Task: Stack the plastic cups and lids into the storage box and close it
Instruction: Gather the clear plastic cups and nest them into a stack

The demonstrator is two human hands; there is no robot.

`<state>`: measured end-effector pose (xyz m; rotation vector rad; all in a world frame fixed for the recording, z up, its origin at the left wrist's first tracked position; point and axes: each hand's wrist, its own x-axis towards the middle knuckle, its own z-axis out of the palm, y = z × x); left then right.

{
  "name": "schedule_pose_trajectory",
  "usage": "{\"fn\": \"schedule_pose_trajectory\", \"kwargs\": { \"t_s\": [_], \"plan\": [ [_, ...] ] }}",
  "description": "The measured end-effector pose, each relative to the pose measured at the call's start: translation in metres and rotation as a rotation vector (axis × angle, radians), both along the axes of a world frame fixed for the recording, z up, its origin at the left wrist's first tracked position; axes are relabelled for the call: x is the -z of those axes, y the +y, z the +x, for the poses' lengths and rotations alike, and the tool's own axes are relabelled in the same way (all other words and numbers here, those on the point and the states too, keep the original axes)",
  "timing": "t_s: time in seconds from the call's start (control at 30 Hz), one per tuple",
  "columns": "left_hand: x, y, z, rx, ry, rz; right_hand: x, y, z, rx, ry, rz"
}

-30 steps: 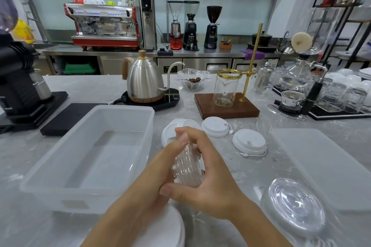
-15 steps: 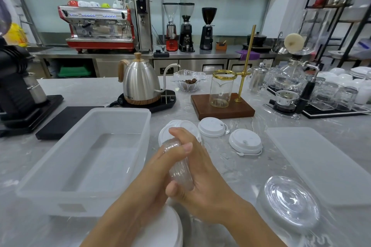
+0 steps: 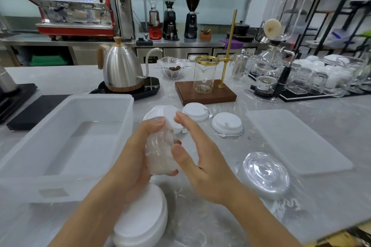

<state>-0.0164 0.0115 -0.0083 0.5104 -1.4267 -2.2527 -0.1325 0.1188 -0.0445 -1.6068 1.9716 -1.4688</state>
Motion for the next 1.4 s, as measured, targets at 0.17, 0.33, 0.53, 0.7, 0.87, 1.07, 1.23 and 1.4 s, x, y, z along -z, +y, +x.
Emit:
{"fn": "schedule_pose_trajectory", "kwargs": {
  "t_s": [0.17, 0.33, 0.53, 0.7, 0.87, 1.07, 1.23, 1.4],
  "plan": [
    [0.009, -0.004, -0.002, -0.003, -0.022, -0.035, -0.005, 0.043, -0.027, 0.105, 0.189, 0.039],
    [0.010, -0.004, -0.005, 0.038, -0.048, -0.101, -0.017, 0.090, -0.062, 0.272, 0.281, 0.169],
    [0.013, -0.003, -0.011, 0.042, -0.097, -0.116, -0.008, 0.126, -0.089, 0.338, 0.253, 0.601],
    [0.015, -0.005, -0.007, 0.027, -0.075, -0.120, -0.001, 0.125, -0.088, 0.302, 0.263, 0.760],
    [0.016, -0.005, -0.006, 0.040, -0.085, -0.120, 0.000, 0.118, -0.089, 0.334, 0.305, 0.781],
    [0.016, -0.005, -0.006, 0.039, -0.098, -0.110, 0.009, 0.109, -0.091, 0.387, 0.251, 0.716],
    [0.018, -0.007, -0.006, 0.047, -0.105, -0.094, 0.013, 0.107, -0.090, 0.419, 0.249, 0.660],
    [0.019, -0.008, -0.005, 0.020, -0.104, -0.079, 0.006, 0.097, -0.089, 0.404, 0.154, 0.546]
  ]
}}
